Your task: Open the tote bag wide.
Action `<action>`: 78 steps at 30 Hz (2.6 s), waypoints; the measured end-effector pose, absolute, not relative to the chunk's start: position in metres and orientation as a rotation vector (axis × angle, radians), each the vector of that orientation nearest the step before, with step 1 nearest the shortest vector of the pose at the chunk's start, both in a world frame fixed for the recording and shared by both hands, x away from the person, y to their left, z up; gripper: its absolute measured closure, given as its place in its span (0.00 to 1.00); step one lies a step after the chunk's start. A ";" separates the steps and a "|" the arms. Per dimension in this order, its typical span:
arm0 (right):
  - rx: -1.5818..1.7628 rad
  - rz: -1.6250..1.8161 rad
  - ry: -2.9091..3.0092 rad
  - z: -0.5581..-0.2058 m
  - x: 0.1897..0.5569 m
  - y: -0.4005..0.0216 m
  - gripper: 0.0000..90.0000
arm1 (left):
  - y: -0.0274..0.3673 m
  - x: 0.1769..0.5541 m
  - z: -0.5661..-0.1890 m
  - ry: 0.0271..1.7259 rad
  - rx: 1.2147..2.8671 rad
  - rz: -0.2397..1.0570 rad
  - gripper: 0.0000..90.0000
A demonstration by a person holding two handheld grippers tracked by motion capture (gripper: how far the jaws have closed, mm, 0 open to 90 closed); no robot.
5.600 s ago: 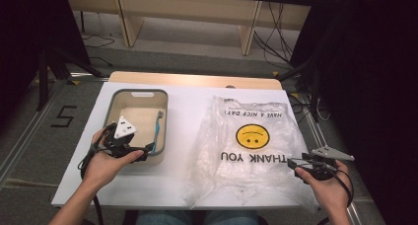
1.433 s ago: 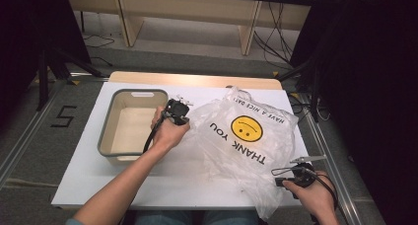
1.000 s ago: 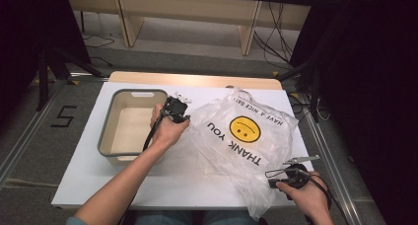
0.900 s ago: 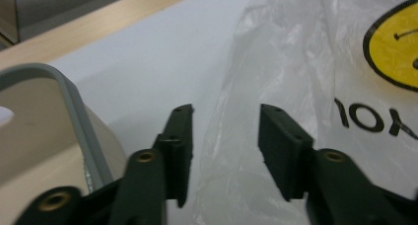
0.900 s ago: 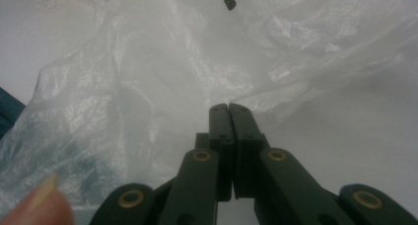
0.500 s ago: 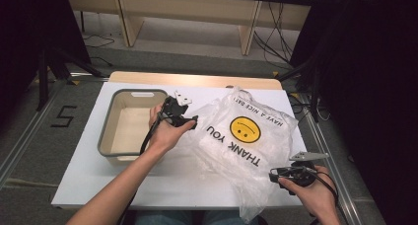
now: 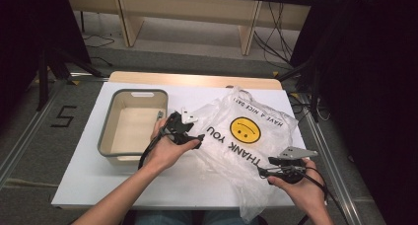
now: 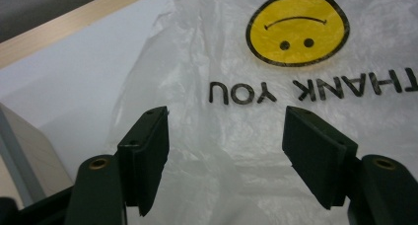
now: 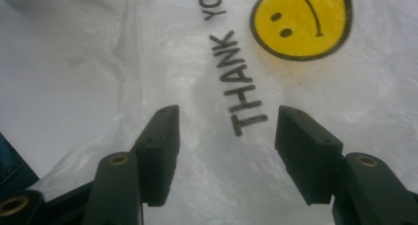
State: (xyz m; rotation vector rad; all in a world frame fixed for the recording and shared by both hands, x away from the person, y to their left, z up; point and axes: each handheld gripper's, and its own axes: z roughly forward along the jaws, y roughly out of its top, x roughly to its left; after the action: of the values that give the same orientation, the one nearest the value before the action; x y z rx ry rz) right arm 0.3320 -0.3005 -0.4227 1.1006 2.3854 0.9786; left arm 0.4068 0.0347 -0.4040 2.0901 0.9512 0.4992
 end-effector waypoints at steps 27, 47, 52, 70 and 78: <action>0.908 0.922 2.584 -0.442 0.365 -0.230 0.48 | 0.032 0.367 -0.448 0.862 2.216 0.392 0.49; 0.882 0.769 2.706 -0.467 0.385 -0.208 0.75 | 0.021 0.368 -0.471 0.851 2.272 0.343 0.60; 0.904 0.758 2.695 -0.470 0.387 -0.209 0.83 | 0.018 0.368 -0.475 0.843 2.280 0.338 0.60; 0.987 0.833 2.622 -0.463 0.385 -0.211 1.00 | 0.009 0.370 -0.481 0.824 2.279 0.337 0.77; 1.013 0.886 2.560 -0.455 0.384 -0.214 1.00 | 0.005 0.373 -0.485 0.829 2.281 0.328 0.88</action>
State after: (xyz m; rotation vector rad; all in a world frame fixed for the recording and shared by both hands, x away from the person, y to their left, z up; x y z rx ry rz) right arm 0.3839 -0.2139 -0.4546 1.0125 2.5600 0.8863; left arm 0.3728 0.0048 -0.4854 2.2805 0.8294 0.3279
